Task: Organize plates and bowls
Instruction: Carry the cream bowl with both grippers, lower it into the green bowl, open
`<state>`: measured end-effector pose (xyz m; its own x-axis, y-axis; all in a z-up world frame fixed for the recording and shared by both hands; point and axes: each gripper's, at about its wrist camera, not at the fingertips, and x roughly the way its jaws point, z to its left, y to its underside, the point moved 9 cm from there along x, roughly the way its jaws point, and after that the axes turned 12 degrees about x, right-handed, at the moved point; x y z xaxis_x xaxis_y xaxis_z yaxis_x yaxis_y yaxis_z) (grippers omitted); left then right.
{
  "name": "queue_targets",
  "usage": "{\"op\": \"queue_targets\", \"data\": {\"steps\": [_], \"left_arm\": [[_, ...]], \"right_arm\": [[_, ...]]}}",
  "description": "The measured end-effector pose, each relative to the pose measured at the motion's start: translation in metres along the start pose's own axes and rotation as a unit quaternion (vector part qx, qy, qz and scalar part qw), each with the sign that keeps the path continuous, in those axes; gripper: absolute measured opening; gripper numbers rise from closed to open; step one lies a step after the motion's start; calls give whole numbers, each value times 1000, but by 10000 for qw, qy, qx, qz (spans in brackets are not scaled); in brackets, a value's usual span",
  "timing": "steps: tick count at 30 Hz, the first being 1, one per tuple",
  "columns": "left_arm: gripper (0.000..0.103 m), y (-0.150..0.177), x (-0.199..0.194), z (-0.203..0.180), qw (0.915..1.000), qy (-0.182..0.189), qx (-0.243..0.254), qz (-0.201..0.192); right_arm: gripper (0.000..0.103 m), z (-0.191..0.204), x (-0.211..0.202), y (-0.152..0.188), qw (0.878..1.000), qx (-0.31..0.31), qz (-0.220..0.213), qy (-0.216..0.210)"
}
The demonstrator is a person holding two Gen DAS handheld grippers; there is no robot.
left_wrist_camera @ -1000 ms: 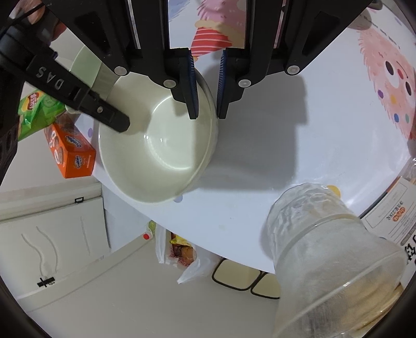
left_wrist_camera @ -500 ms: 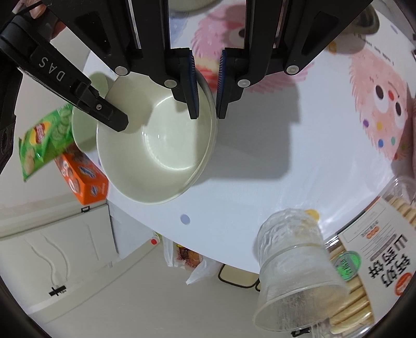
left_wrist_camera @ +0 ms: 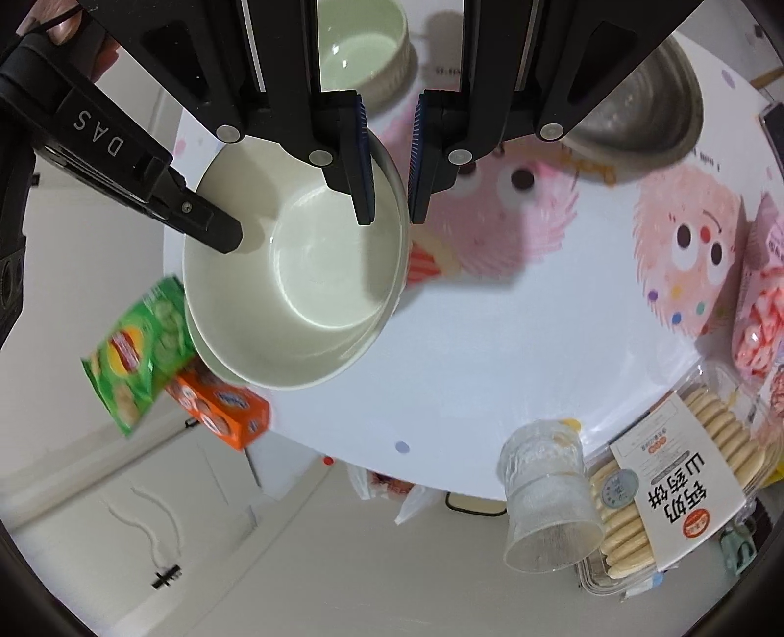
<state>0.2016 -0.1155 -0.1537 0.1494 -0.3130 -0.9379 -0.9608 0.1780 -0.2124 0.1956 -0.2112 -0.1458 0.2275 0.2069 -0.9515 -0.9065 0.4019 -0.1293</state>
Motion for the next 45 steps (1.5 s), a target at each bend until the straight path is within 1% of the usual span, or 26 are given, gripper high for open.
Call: {"op": "queue_targets", "data": {"steps": [10, 13, 17, 25, 35, 45], "left_arm": [[13, 52, -20, -32, 9993, 3, 375, 61], [13, 67, -23, -39, 9987, 34, 492, 112], [13, 82, -24, -49, 9976, -15, 688, 123], [13, 112, -8, -51, 9962, 34, 759, 436], [13, 132, 8, -49, 9940, -15, 847, 687], [13, 138, 21, -49, 9920, -85, 917, 866]], "right_arm": [[8, -21, -32, 58, 9995, -104, -242, 151], [8, -31, -36, 75, 9997, -4, -217, 120], [8, -44, -39, 93, 9997, 76, -204, 139], [9, -61, -31, 121, 9995, 197, -66, 240], [9, -72, -17, 138, 9989, 236, 127, 375], [9, -80, -6, 148, 9981, 294, 251, 487]]}}
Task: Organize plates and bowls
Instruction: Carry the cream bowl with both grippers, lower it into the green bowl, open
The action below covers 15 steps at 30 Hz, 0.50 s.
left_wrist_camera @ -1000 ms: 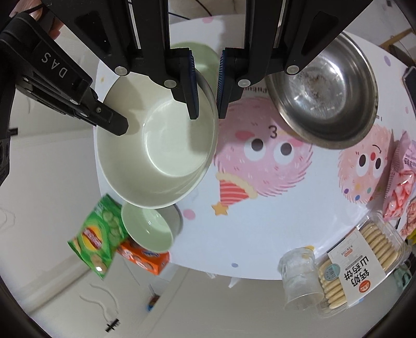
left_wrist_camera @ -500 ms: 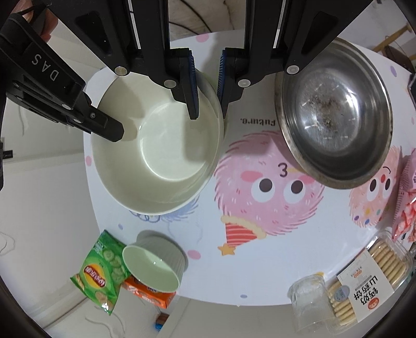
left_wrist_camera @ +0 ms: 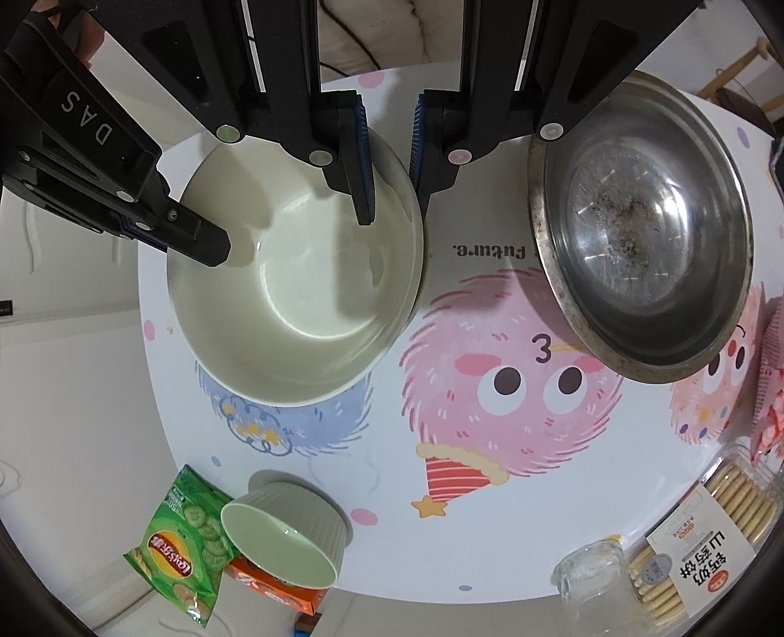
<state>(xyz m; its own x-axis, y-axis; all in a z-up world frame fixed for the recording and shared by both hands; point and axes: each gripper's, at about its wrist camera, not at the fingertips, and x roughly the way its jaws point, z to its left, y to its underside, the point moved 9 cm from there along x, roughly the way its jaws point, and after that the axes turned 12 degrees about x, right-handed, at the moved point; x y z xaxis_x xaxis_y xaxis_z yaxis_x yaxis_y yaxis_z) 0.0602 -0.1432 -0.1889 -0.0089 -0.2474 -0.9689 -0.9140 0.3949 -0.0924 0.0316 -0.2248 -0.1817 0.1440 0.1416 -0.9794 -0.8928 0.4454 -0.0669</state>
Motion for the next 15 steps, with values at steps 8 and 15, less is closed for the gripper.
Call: {"op": "queue_targets", "data": {"steps": [8, 15], "left_arm": [[13, -3, 6, -4, 9999, -38, 90, 50], [13, -4, 9, -4, 9999, -52, 82, 99]], "right_arm": [[9, -6, 7, 0, 9999, 40, 75, 80], [9, -10, 11, 1, 9998, 68, 129, 142]]}}
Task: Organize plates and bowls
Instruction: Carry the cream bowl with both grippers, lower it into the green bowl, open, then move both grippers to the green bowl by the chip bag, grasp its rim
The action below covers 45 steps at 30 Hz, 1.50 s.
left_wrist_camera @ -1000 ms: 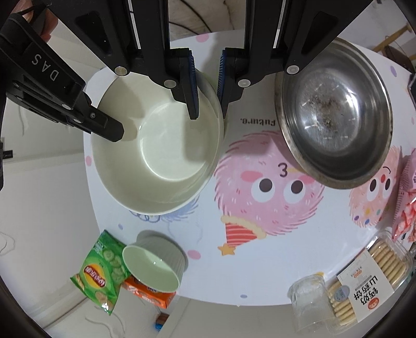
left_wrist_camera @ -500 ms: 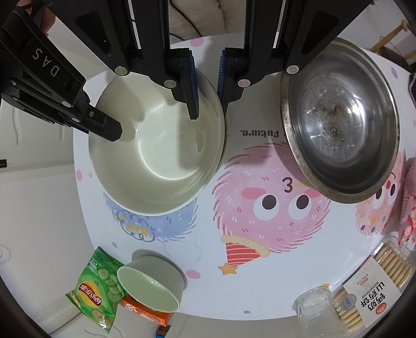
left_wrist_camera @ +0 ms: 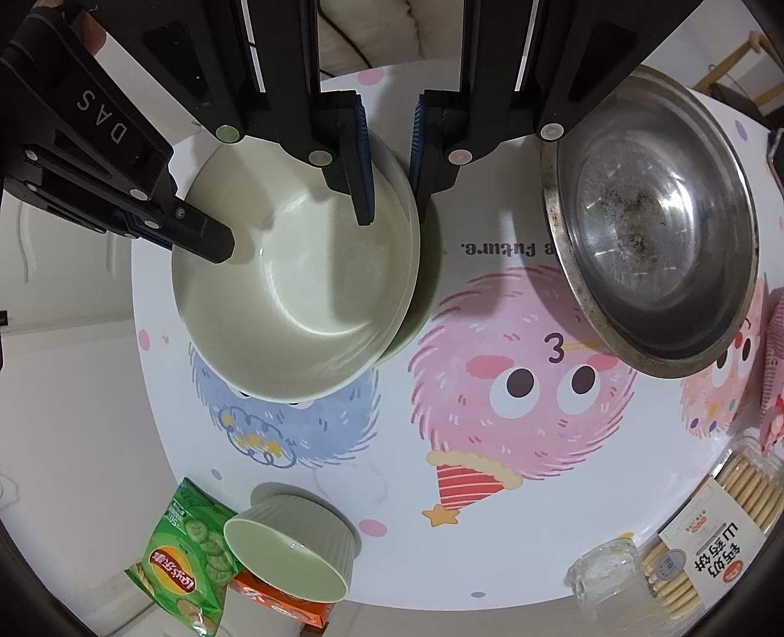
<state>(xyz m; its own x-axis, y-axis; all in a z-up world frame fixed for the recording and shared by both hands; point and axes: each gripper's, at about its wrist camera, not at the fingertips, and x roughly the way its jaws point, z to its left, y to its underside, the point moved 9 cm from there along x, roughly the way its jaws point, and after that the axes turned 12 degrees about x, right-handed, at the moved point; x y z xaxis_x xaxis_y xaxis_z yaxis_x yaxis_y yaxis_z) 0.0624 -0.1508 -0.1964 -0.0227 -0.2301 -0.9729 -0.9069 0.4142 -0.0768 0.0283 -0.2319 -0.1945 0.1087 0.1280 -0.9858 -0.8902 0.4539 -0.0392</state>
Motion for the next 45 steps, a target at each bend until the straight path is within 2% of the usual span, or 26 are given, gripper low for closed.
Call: {"op": "queue_targets", "data": {"steps": [9, 15, 17, 20, 22, 26, 35, 41, 42, 43, 44, 45], "left_arm": [[17, 0, 1, 0, 10000, 31, -29, 72], [29, 0, 0, -4, 9999, 95, 0, 122], [41, 0, -3, -6, 9998, 146, 19, 107], [44, -4, -8, -4, 9999, -51, 94, -6], [44, -4, -8, 0, 10000, -26, 18, -4], [53, -2, -9, 7, 9999, 31, -97, -24], [60, -5, -16, 9, 9998, 30, -144, -157], [61, -8, -19, 10, 9995, 74, -208, -208], [61, -9, -21, 9, 9995, 78, -203, -234], [61, -10, -22, 9, 9994, 85, -198, -253], [62, -11, -24, 8, 9994, 76, -181, -279], [62, -12, -25, 8, 9994, 78, -156, -303]], "right_arm": [[9, 0, 0, 1, 10000, 43, 57, 28], [9, -1, 1, 3, 9999, 102, 133, 40], [9, 0, 2, 3, 9998, 107, 149, 41], [10, 1, 3, 2, 9998, 127, 179, -5], [11, 3, 2, 2, 9997, 146, 192, -39], [12, 6, 4, 2, 9998, 95, 172, 41], [12, 4, 3, 3, 9997, 151, 185, 98], [12, 2, -5, 1, 9998, 186, 91, 27], [13, 2, -8, 1, 9998, 187, 69, 6], [19, 2, -10, -1, 9998, 187, 41, -9], [33, 2, -13, -2, 9998, 190, 3, -19], [36, 2, -15, -4, 9998, 193, -18, -31]]}}
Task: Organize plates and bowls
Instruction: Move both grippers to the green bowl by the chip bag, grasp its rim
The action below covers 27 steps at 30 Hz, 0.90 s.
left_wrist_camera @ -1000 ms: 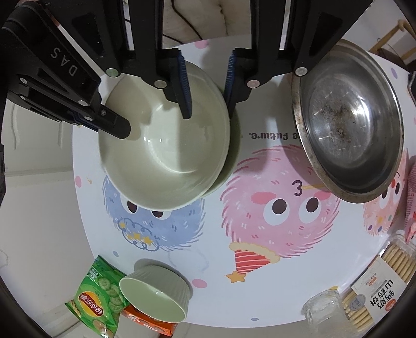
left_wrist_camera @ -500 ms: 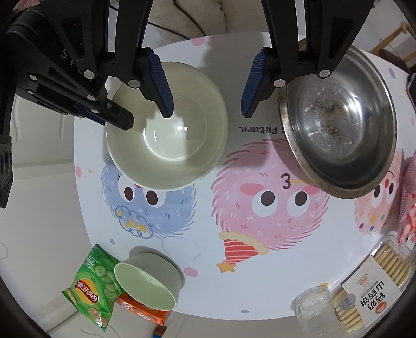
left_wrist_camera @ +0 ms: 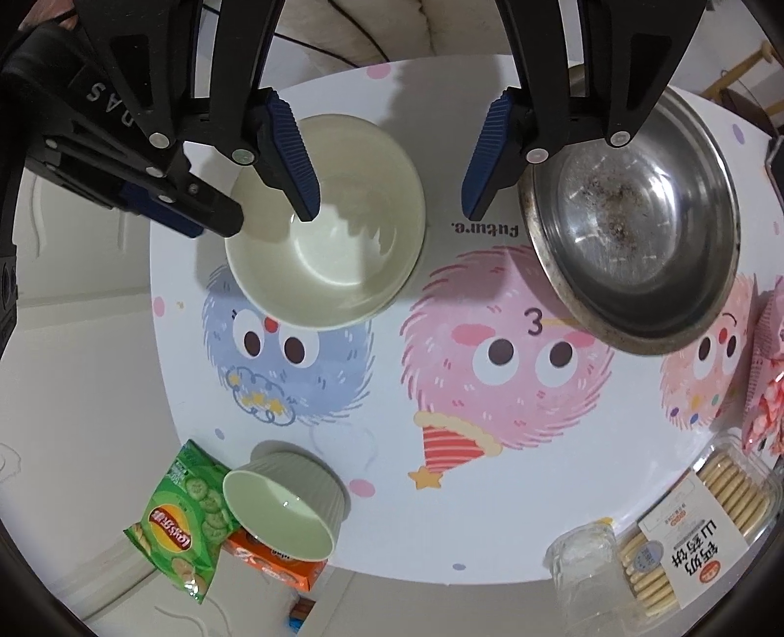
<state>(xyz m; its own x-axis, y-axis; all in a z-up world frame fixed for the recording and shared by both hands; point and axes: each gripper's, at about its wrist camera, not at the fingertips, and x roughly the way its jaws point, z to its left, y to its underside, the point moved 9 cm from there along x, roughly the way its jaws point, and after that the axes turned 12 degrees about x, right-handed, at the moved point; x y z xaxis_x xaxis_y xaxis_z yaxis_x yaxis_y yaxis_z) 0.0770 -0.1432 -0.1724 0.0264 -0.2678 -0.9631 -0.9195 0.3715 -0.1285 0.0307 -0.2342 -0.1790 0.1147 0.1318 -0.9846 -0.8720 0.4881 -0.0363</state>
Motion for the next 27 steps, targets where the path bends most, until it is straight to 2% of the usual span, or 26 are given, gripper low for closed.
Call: {"op": "queue_targets", "data": {"steps": [2, 3, 4, 5, 7, 8, 12, 14, 15, 19, 27], "left_arm": [[63, -3, -2, 0, 10000, 10, 40, -44], [65, -5, -3, 0, 10000, 14, 37, -59], [74, -7, -4, -1, 10000, 32, 31, -78], [82, -9, -5, -1, 9999, 55, 33, -106], [84, -15, -7, -3, 9998, 45, 90, -168], [84, -18, -8, -3, 9997, 15, 124, -187], [89, -33, -11, -4, 9994, -65, 210, -259], [98, -43, -13, -3, 9993, -72, 202, -314], [101, -48, -14, -3, 9992, -77, 206, -329], [103, -69, -12, -5, 9990, -117, 241, -357], [103, -114, 12, -9, 9995, -165, 237, -161]], "right_arm": [[49, -4, -4, -4, 10000, 24, -42, 9], [53, -6, -6, -7, 10000, 52, -47, -36], [58, -8, -7, -8, 9999, 74, -51, -48], [58, -11, -10, -11, 9999, 111, -84, -58], [61, -15, -14, -18, 9997, 189, -144, -96], [65, -16, -16, -21, 9996, 226, -152, -125], [69, -25, -25, -37, 9984, 428, -258, -250], [83, -30, -28, -48, 9963, 679, -212, -488], [85, -33, -29, -52, 9947, 817, -189, -600], [85, -42, -33, -72, 9894, 1170, -202, -837], [85, -40, -35, -128, 9901, 1075, -356, -826]]}}
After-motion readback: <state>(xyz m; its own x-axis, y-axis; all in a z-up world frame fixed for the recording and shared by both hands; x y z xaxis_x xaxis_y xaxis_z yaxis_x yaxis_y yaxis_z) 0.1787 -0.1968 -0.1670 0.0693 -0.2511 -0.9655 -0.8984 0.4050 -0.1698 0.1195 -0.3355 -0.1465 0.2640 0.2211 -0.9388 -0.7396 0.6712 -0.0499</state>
